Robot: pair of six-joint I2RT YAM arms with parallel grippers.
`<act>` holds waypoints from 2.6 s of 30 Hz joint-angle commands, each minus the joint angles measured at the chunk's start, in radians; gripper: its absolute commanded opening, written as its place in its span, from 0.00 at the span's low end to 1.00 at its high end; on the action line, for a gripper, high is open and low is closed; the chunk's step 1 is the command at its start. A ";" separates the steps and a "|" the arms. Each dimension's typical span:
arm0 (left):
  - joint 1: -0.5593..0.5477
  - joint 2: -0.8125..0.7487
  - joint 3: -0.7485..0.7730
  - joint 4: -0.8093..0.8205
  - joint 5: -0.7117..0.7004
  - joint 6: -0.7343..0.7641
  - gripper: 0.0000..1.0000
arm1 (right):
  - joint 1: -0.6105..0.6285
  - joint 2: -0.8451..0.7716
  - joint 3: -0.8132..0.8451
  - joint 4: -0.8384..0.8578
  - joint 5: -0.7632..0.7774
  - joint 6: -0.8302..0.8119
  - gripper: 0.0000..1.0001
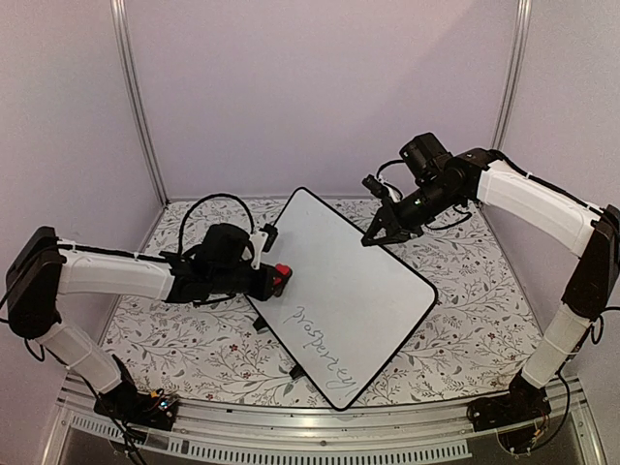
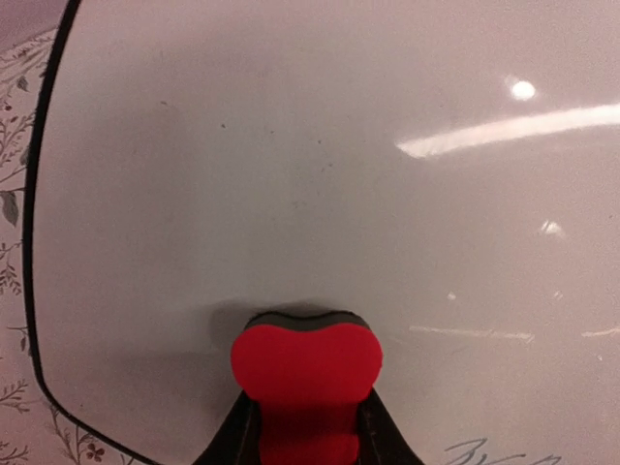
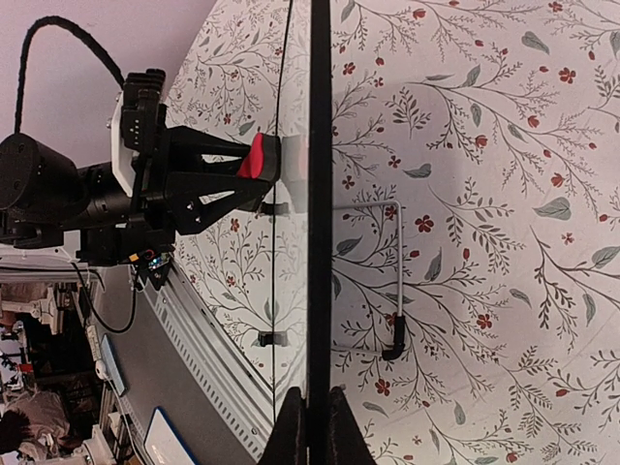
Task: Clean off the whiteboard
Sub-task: Erase the center of the whiteboard.
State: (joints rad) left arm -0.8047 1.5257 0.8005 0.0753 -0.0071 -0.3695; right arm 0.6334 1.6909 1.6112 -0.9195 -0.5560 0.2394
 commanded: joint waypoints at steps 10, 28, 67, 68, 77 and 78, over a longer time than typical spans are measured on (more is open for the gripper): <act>-0.089 -0.045 -0.205 0.024 0.034 -0.047 0.00 | 0.038 0.041 0.006 -0.022 -0.039 -0.074 0.00; -0.189 -0.045 -0.231 -0.063 -0.024 -0.043 0.00 | 0.038 0.028 -0.002 -0.020 -0.033 -0.075 0.00; -0.239 0.010 -0.035 -0.101 -0.099 0.072 0.00 | 0.038 0.006 -0.020 -0.014 -0.033 -0.076 0.00; -0.239 0.020 -0.020 -0.100 -0.097 0.079 0.00 | 0.038 0.005 -0.022 -0.014 -0.032 -0.076 0.00; -0.238 0.040 0.063 -0.091 -0.111 0.109 0.00 | 0.038 0.004 -0.023 -0.012 -0.032 -0.076 0.00; -0.238 0.038 0.066 -0.092 -0.112 0.110 0.00 | 0.038 0.004 -0.023 -0.013 -0.031 -0.075 0.00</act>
State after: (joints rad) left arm -1.0325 1.5261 0.8230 -0.1238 -0.1261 -0.2859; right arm 0.6281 1.6859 1.6161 -0.9218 -0.5407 0.2298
